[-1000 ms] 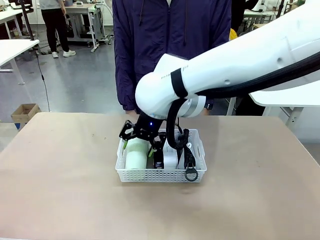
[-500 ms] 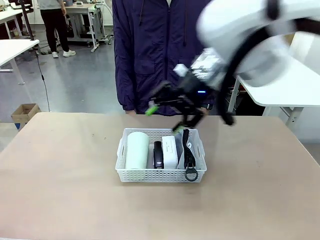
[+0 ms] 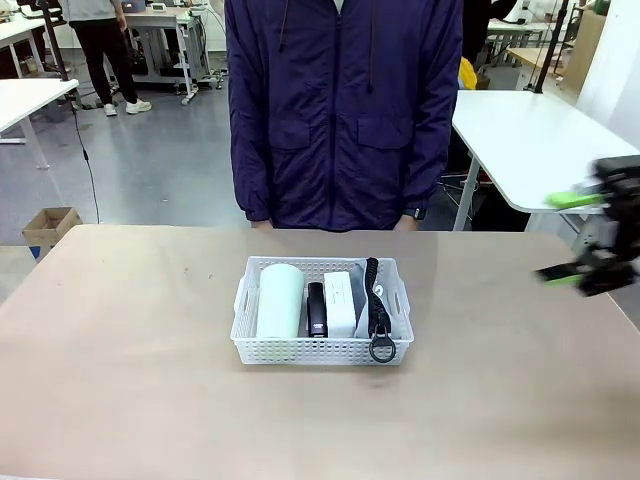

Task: Efficiently arrange items inside the basket to fit them all.
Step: Pick up the Reusable plastic cup and place it inside the Organizing basket.

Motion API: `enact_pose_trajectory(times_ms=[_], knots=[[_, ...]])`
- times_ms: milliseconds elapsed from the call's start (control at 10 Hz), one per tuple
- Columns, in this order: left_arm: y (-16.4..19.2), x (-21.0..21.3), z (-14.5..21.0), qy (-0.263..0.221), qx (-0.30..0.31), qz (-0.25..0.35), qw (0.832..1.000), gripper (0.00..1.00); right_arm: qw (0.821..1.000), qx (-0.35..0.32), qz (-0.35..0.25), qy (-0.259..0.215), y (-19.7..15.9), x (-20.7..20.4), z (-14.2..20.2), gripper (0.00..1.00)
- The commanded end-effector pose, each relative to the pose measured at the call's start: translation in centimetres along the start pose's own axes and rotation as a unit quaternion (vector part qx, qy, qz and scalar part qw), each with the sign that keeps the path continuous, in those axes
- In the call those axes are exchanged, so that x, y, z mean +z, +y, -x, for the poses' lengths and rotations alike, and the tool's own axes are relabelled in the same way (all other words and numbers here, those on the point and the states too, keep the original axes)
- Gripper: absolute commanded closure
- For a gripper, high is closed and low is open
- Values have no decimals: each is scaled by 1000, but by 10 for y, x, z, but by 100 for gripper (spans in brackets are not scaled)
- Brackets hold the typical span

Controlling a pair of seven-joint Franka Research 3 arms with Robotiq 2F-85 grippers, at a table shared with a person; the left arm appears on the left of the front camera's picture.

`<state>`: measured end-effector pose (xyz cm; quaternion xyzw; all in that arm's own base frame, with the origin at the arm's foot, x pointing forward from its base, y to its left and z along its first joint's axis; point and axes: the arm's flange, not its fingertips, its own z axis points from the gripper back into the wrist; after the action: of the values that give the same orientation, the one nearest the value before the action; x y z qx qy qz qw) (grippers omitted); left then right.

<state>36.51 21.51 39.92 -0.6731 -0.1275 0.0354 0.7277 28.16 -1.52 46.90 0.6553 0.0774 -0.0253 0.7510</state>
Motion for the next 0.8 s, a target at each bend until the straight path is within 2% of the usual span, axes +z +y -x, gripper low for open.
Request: enact_pose_trajectory(times_ms=[0,200,300,700], knots=[[-3,-2,2,3,1,-5,1000,0,998,39,-43,-31,-57,49,1,0],[-3,-2,2,3,1,-5,1000,0,997,47,-40,-39,-103,63,-5,0],[-3,-2,2,3,1,-5,1000,0,998,17,-48,-44,-52,63,16,0],[-3,-2,2,3,1,-5,1000,0,998,17,-48,-44,-52,63,16,0]])
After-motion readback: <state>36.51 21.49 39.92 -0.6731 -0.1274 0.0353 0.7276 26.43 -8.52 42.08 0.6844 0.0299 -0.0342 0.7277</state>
